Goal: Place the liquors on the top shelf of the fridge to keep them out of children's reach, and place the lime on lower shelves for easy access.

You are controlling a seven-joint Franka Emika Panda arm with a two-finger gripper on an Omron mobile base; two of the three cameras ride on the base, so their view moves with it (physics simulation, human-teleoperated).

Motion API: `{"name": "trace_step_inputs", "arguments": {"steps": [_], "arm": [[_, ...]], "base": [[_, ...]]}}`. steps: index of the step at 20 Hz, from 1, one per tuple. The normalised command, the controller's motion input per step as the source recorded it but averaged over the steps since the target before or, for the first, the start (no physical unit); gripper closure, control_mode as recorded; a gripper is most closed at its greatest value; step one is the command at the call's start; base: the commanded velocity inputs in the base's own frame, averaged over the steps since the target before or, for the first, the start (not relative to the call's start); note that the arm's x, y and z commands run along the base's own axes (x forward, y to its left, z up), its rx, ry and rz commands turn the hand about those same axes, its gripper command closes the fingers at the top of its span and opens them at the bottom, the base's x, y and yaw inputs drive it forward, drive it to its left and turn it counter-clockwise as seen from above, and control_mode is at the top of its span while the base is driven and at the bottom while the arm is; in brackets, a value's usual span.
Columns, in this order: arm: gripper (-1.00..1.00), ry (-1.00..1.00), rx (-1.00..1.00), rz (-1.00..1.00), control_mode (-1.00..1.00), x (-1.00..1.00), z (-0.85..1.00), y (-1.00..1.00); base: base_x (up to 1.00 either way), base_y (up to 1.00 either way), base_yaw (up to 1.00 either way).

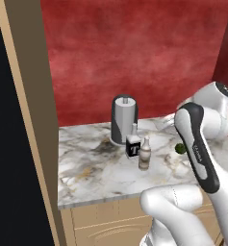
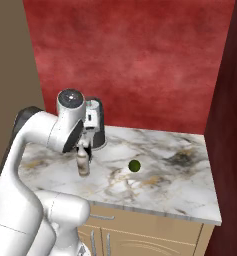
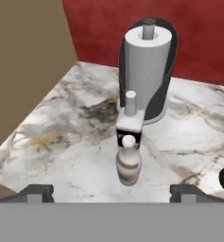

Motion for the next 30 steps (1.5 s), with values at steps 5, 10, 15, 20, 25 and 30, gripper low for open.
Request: {"name": "trace_step_inputs", "arguments": {"steps": [5,10,15,20,25,30], "arm": [[-1.0,-0.09,0.14,0.26,-1.0,-0.03,-0.01,-0.08],[-1.0,-0.01,0.13,0.28,-1.0,0.0,0.0,-0.12],[-1.0,0.0,0.08,0.26,-1.0,0.0,0.0,-0.14],[-1.0,-0.01,0.01,0.22,-1.0,0.0,-0.09,-0.07],[-1.0,-0.15,0.0,0.17,-1.0,0.0,-0.34,0.0],[-1.0,-0.21,0.02,0.12,-1.0,0.0,-0.38,0.0]], "base": [[0.0,0.0,0.0],[0.0,0.0,0.0],[0.0,0.0,0.0],[0.0,0.0,0.0],[0.0,0.0,0.0],[0.0,0.0,0.0]]}}
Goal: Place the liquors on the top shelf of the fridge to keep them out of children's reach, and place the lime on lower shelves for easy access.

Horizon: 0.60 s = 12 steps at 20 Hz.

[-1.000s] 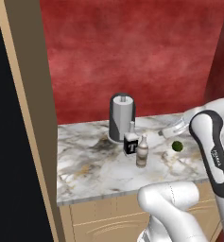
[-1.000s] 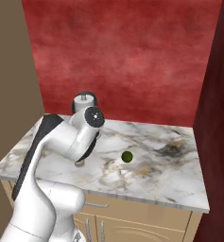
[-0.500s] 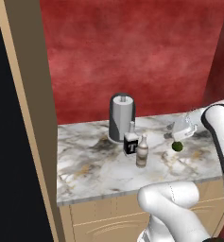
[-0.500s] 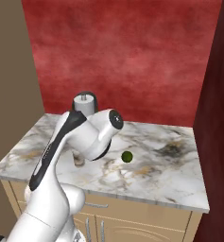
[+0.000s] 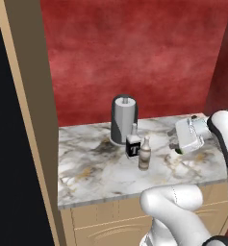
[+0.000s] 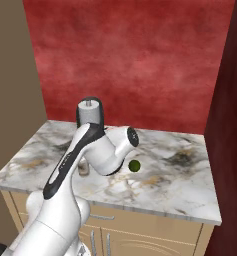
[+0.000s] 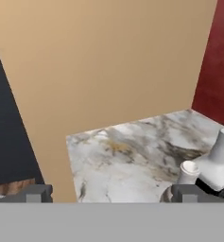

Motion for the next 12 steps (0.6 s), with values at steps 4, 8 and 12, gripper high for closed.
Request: {"name": "trace_step_inputs", "arguments": {"steps": [4,8,12], "arm": [[-1.0,-0.2,0.05,0.1,-1.0,0.0,-0.35,0.0],[-1.0,-0.08,0.08,0.07,-1.0,0.0,-0.17,0.0],[-1.0,0.0,0.11,0.05,-1.0,0.02,-0.04,0.0]], "base": [[0.0,0.0,0.0],[0.0,0.0,0.0],[0.0,0.0,0.0]]}}
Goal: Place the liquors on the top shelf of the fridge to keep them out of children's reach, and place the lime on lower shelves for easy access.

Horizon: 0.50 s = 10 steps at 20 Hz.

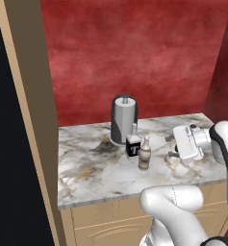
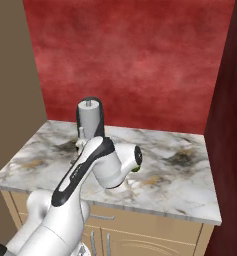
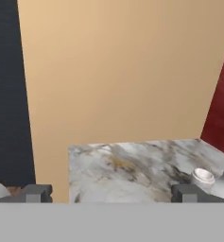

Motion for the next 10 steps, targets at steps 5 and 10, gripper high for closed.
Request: {"name": "trace_step_inputs", "arguments": {"steps": [5,10], "arm": [[-1.0,0.0,0.12,0.03,-1.0,0.08,0.0,0.0],[-1.0,0.0,0.12,0.0,-1.0,0.13,-0.01,0.0]], "base": [[0.0,0.0,0.0],[0.0,0.0,0.0]]}}
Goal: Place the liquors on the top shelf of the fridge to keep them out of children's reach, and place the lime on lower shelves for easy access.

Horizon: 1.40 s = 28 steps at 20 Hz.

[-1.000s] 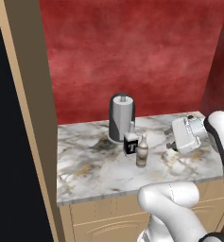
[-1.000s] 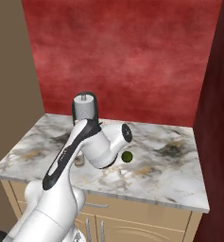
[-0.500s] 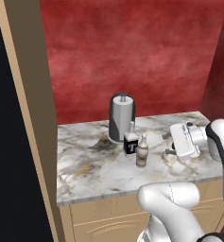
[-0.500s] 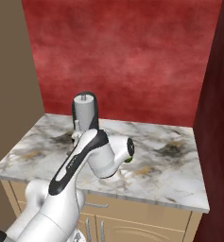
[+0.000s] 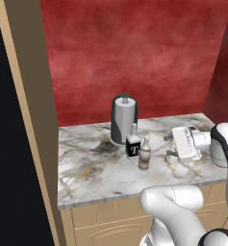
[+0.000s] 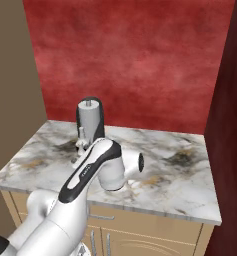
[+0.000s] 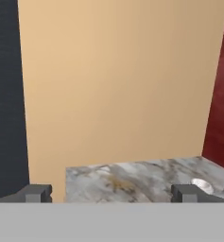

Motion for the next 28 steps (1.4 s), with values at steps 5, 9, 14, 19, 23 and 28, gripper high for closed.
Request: {"name": "trace_step_inputs", "arguments": {"steps": [5,9,14,19,23,28], "arm": [[-1.0,0.0,0.1,0.0,-1.0,0.17,-0.04,0.03],[-1.0,0.0,0.06,0.0,-1.0,0.17,-0.05,0.13],[-1.0,0.01,0.0,0.0,-1.0,0.17,-0.11,0.2],[-1.0,0.03,0.0,0.0,-1.0,0.24,-0.19,0.07],[-1.0,0.04,0.0,0.0,-1.0,0.28,-0.24,0.0],[-1.0,0.04,0.0,0.0,-1.0,0.27,-0.24,0.0]], "base": [[0.0,0.0,0.0],[0.0,0.0,0.0],[0.0,0.0,0.0],[0.0,0.0,0.0],[0.0,0.0,0.0],[0.0,0.0,0.0]]}}
